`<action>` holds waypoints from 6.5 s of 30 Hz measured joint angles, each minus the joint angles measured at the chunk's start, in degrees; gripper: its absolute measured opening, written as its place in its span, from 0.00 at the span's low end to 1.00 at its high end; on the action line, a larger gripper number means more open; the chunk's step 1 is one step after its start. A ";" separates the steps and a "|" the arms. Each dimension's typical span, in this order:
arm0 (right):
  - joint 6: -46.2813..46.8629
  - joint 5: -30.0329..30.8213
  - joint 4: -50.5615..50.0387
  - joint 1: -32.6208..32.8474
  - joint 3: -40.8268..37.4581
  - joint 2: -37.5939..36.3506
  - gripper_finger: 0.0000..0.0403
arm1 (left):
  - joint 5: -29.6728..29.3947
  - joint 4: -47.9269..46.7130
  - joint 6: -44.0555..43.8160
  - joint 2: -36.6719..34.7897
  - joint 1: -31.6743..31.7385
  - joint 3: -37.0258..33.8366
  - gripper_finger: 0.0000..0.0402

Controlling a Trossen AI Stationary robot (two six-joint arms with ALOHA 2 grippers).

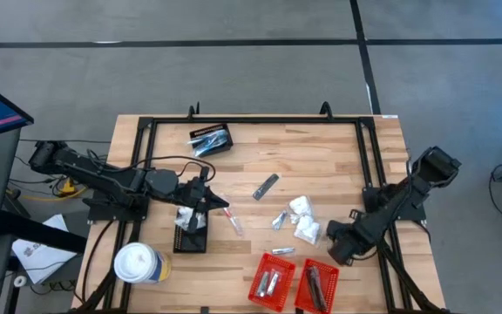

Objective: Pick & Place Travel size toiletries
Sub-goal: Adjust the red bins

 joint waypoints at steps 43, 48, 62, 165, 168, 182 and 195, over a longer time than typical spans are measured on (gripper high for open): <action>-2.47 22.68 -21.99 7.77 22.91 16.27 0.00 | 0.26 7.37 0.04 7.93 0.81 0.00 0.01; -1.77 22.65 -21.45 6.63 22.93 11.74 0.00 | 0.26 7.35 0.02 7.93 0.81 0.00 0.01; -8.83 21.69 -13.17 6.38 38.95 6.80 0.00 | 0.26 7.37 -0.15 7.93 0.81 0.00 0.01; -12.06 29.37 -40.30 10.65 82.82 30.01 0.00 | 20.98 10.58 -4.31 39.16 -6.47 20.00 0.01; -5.37 23.79 -40.29 13.47 78.87 29.77 0.00 | 21.00 7.09 -4.20 45.70 -8.49 27.64 0.01; 15.70 17.16 -36.65 20.15 60.97 24.53 0.00 | 22.15 3.04 -0.95 62.93 -9.63 47.08 0.00; 12.51 14.81 -17.86 15.85 43.77 17.35 0.00 | 22.07 1.69 5.90 63.16 -6.69 47.71 0.00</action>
